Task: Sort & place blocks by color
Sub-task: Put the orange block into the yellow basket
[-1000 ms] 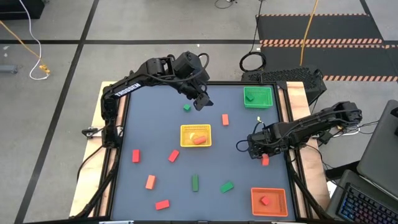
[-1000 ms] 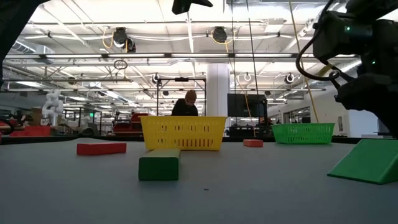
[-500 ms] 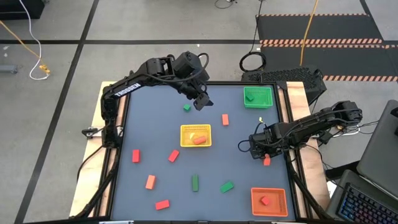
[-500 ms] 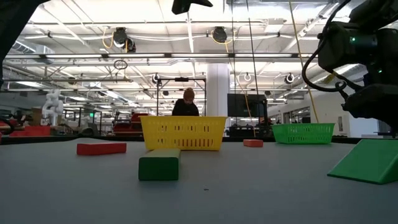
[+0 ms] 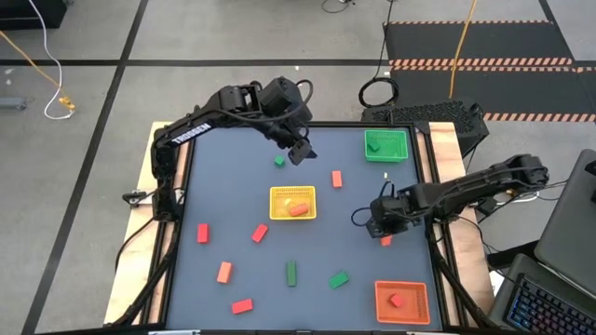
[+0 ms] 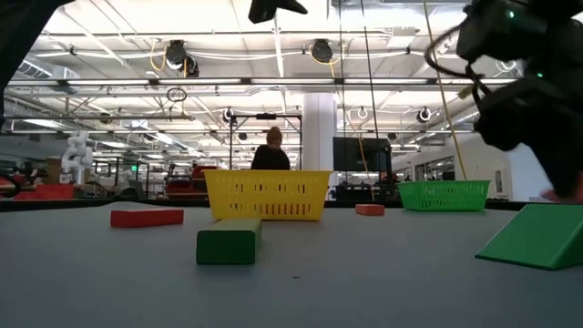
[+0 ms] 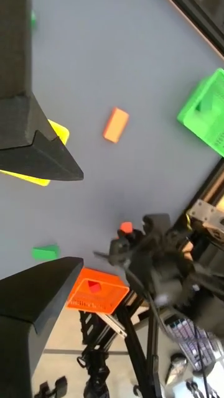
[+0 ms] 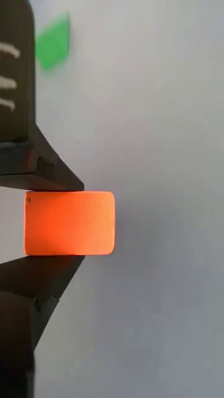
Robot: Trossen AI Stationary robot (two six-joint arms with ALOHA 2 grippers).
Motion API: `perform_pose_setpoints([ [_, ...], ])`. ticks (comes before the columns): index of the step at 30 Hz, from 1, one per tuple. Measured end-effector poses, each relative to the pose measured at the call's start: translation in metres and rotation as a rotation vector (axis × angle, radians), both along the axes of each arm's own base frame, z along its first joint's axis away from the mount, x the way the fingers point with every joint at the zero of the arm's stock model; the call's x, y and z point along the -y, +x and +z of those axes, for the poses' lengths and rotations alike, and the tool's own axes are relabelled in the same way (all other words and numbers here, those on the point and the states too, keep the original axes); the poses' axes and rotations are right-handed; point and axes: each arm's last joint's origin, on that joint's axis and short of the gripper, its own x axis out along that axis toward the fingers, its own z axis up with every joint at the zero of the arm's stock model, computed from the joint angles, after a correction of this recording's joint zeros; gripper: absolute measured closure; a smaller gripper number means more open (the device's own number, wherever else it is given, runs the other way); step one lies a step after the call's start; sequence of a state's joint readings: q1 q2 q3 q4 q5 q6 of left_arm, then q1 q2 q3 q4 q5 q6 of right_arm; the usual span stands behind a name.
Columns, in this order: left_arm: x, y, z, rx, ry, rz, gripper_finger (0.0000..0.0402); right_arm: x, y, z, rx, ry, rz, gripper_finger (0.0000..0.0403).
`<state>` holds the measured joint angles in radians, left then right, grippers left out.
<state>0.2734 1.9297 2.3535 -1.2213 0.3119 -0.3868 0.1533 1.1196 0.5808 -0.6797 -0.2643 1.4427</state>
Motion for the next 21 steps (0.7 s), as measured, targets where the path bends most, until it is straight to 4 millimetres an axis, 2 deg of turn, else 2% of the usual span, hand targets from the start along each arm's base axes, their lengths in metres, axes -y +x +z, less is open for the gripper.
perform_pose_setpoints([
  [7,-0.013,-0.005,-0.001,-0.022,-0.033,0.066,0.0188,0.003,0.013,0.042,0.27,-0.133,0.036,0.028],
  [11,-0.019,-0.007,-0.001,-0.023,-0.048,0.095,0.0188,0.007,0.031,0.069,0.58,-0.288,0.094,0.028],
  [15,-0.023,-0.008,-0.001,-0.026,-0.07,0.128,0.0188,0.013,0.05,0.092,0.911,-0.497,0.235,0.028],
  [18,-0.025,-0.009,-0.001,-0.027,-0.087,0.15,0.0188,0.021,0.061,0.101,1.04,-0.616,0.27,0.028],
  [21,-0.026,-0.009,-0.001,-0.03,-0.105,0.169,0.0188,0.032,0.069,0.103,1.084,-0.702,0.274,0.028],
])
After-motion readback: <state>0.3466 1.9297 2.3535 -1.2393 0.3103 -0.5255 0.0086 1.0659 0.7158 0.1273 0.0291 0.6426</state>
